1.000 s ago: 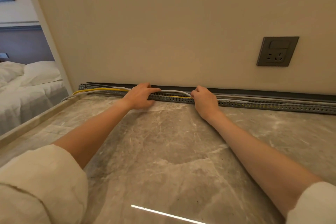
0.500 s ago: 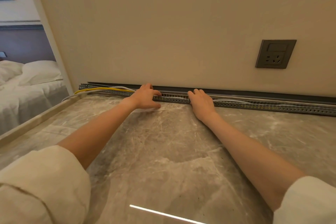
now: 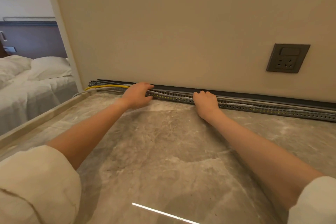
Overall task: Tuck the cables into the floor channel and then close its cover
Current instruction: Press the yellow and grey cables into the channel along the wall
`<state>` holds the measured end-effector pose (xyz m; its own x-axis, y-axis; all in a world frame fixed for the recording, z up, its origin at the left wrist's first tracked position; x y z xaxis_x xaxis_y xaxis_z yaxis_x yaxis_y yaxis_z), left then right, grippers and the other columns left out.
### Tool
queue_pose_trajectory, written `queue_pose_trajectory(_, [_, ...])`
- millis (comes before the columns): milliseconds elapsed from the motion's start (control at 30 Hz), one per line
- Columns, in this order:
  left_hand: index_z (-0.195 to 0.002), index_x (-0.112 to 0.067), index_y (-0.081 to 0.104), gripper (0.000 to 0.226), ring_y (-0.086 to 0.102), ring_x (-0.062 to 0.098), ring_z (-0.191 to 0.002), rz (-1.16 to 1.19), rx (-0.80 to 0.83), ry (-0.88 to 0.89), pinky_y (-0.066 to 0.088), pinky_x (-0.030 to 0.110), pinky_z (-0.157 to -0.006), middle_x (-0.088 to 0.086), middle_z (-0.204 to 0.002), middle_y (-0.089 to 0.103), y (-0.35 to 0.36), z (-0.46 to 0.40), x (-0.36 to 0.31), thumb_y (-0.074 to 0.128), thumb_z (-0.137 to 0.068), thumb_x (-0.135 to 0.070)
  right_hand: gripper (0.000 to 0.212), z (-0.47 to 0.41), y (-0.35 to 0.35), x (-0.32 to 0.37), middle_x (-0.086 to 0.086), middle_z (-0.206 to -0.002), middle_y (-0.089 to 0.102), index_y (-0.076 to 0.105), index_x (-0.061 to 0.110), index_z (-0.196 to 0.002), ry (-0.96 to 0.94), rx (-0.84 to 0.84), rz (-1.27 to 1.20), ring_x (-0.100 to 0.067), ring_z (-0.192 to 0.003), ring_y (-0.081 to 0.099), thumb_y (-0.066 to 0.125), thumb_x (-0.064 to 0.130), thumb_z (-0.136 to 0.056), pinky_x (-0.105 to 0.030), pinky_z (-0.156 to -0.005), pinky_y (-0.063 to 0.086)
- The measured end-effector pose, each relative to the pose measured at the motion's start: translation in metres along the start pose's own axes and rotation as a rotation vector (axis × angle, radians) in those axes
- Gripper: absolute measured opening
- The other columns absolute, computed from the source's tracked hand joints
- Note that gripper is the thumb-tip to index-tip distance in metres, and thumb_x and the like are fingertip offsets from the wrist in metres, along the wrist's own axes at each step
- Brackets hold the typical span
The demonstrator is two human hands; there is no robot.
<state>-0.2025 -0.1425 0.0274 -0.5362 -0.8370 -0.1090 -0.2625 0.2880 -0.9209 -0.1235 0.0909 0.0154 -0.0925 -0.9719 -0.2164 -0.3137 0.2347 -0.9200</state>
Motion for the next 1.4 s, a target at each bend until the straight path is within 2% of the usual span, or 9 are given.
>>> queue_pose_trajectory(133, [-0.142, -0.007, 0.038, 0.059, 0.039, 0.025, -0.137, -0.115, 0.151, -0.025, 0.032, 0.036, -0.112, 0.012, -0.148, 0.042, -0.002, 0.007, 0.023, 0.055, -0.089, -0.027, 0.034, -0.009, -0.019, 0.039, -0.021, -0.122, 0.054, 0.053, 0.000, -0.121, 0.159, 0.020, 0.096, -0.039, -0.107, 0.056, 0.054, 0.008, -0.088, -0.047, -0.086, 0.048])
queue_pose_trajectory(233, [-0.147, -0.009, 0.028, 0.062, 0.023, 0.021, -0.146, -0.020, 0.268, -0.072, 0.023, 0.033, -0.118, 0.010, -0.157, 0.024, -0.002, 0.005, 0.026, 0.049, -0.089, -0.012, 0.037, -0.025, -0.024, 0.081, -0.021, -0.123, 0.050, 0.051, 0.000, -0.121, -0.007, -0.143, -0.003, -0.037, -0.109, 0.052, 0.053, 0.006, -0.085, -0.044, -0.088, 0.045])
queue_pose_trajectory(367, [-0.144, 0.000, 0.031, 0.063, 0.038, 0.024, -0.138, 0.603, 0.234, -0.235, 0.038, 0.031, -0.105, 0.016, -0.148, 0.040, -0.012, -0.002, 0.031, 0.043, -0.084, 0.011, 0.033, -0.048, -0.025, 0.123, -0.019, -0.118, 0.054, 0.052, 0.001, -0.116, -0.247, -0.194, -0.167, -0.034, -0.110, 0.051, 0.055, -0.001, -0.083, -0.038, -0.089, 0.044])
queue_pose_trajectory(467, [-0.128, 0.006, 0.051, 0.045, 0.057, 0.025, -0.113, 0.916, -0.001, -0.367, 0.052, 0.022, -0.083, 0.019, -0.118, 0.061, -0.026, -0.008, 0.050, 0.048, -0.084, 0.014, 0.026, -0.066, -0.019, 0.136, -0.018, -0.116, 0.055, 0.055, 0.002, -0.112, -0.255, -0.172, -0.255, -0.033, -0.110, 0.049, 0.056, -0.001, -0.086, -0.037, -0.090, 0.043])
queue_pose_trajectory(600, [-0.108, 0.005, 0.066, 0.029, 0.063, 0.026, -0.099, 0.612, -0.184, -0.422, 0.052, 0.037, -0.092, 0.022, -0.109, 0.068, -0.041, -0.014, 0.092, 0.054, -0.082, 0.011, 0.014, -0.082, -0.010, 0.145, -0.016, -0.109, 0.058, 0.060, 0.003, -0.103, -0.272, -0.254, -0.358, -0.031, -0.104, 0.050, 0.054, 0.003, -0.090, -0.036, -0.084, 0.044])
queue_pose_trajectory(833, [-0.119, -0.002, 0.059, 0.043, 0.056, 0.034, -0.114, -0.033, 0.109, -0.436, 0.046, 0.038, -0.096, 0.019, -0.125, 0.059, -0.046, -0.011, 0.147, 0.065, -0.077, 0.004, 0.012, -0.086, 0.000, 0.158, -0.014, -0.102, 0.058, 0.064, 0.001, -0.089, -0.264, -0.286, -0.414, -0.031, -0.096, 0.054, 0.053, -0.002, -0.088, -0.035, -0.075, 0.044])
queue_pose_trajectory(1067, [-0.110, -0.009, 0.069, 0.038, 0.065, 0.030, -0.092, -0.183, 0.289, -0.505, 0.056, 0.035, -0.078, 0.014, -0.111, 0.067, -0.061, -0.003, 0.167, 0.075, -0.073, -0.001, 0.018, -0.090, -0.005, 0.160, -0.015, -0.103, 0.057, 0.065, 0.003, -0.092, -0.333, -0.223, -0.323, -0.032, -0.093, 0.056, 0.050, -0.006, -0.087, -0.037, -0.072, 0.045])
queue_pose_trajectory(1167, [-0.114, -0.009, 0.067, 0.042, 0.066, 0.034, -0.094, -0.146, 0.358, -0.527, 0.057, 0.034, -0.073, 0.015, -0.111, 0.067, -0.065, 0.001, 0.175, 0.077, -0.074, -0.003, 0.016, -0.092, -0.009, 0.161, -0.016, -0.104, 0.058, 0.064, 0.004, -0.092, -0.329, -0.183, -0.301, -0.033, -0.092, 0.057, 0.051, -0.005, -0.087, -0.035, -0.067, 0.039])
queue_pose_trajectory(1400, [-0.103, -0.013, 0.067, 0.021, 0.057, 0.027, -0.085, -0.303, 0.427, -0.403, 0.049, 0.036, -0.078, 0.012, -0.102, 0.065, -0.054, 0.006, 0.185, 0.064, -0.083, -0.011, 0.018, -0.096, -0.014, 0.160, -0.016, -0.108, 0.057, 0.064, 0.005, -0.100, -0.305, -0.109, -0.272, -0.032, -0.093, 0.060, 0.053, -0.003, -0.088, -0.037, -0.071, 0.047])
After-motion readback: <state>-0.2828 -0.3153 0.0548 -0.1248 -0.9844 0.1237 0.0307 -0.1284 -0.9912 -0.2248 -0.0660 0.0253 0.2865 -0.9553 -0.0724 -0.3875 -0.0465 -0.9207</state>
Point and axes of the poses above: each hand's wrist, its own z-axis away from the middle knuckle, its own y-axis out of the palm, x = y × z, the point moved 2 cm from there along -z, towards the middle knuckle
